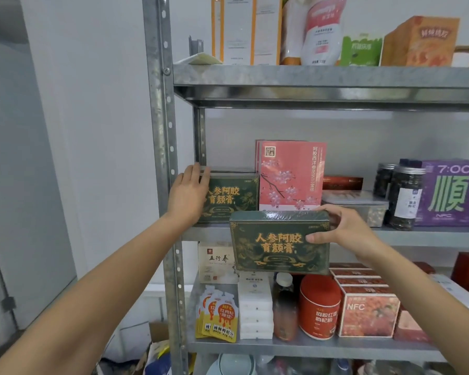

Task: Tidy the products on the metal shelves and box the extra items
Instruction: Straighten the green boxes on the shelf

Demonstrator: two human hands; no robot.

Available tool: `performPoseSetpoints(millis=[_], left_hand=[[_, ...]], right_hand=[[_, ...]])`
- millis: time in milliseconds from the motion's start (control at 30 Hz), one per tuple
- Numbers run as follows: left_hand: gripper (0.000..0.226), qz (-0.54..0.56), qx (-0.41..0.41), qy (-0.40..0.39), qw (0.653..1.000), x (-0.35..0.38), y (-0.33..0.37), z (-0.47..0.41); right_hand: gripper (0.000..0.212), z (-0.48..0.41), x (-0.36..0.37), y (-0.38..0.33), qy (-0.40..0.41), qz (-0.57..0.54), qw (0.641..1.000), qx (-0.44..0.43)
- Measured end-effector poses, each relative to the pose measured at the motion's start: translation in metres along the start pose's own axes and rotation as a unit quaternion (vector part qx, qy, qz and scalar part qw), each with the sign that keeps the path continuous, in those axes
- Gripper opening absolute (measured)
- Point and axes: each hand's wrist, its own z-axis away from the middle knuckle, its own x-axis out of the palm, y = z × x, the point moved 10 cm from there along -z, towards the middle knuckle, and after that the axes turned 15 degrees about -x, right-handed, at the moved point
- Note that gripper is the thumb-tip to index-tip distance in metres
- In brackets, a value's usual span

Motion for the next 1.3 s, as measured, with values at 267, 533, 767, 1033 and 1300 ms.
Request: performPoseSetpoints(millis=[267, 533, 767, 1033, 1300], left_hand=[[0.082, 0.650, -0.143, -0.293, 0.687, 0.004, 0.027, 0.090], [0.028, 0.680, -0.299, -0.300, 0.598, 0.012, 0.016, 0.111], [0.058, 0.513, -0.242, -0.304, 0.765, -0.007, 0.009, 0.102], [0.082, 0.181, 0.144, -0.030, 0.972, -0.082, 0.074, 0.135], [0.039, 0.649, -0.215, -0.227, 0.694, -0.034, 0.015, 0.125]], right_hand=[[0.074, -0.003, 0.017, 0.009, -0.019, -0.104, 0.994, 0.025], [0.064, 0.012, 0.063, 0.012, -0.072, -0.310, 0.942, 0.108], [0.050, 0.016, 0.077, -0.004, -0.045, -0.352, 0.930, 0.098], [0.025, 0.020, 0.070, -0.005, 0.013, -0.400, 0.891, 0.214], [0.066, 0.013, 0.064, -0.011, -0.026, -0.305, 0.951, 0.037]])
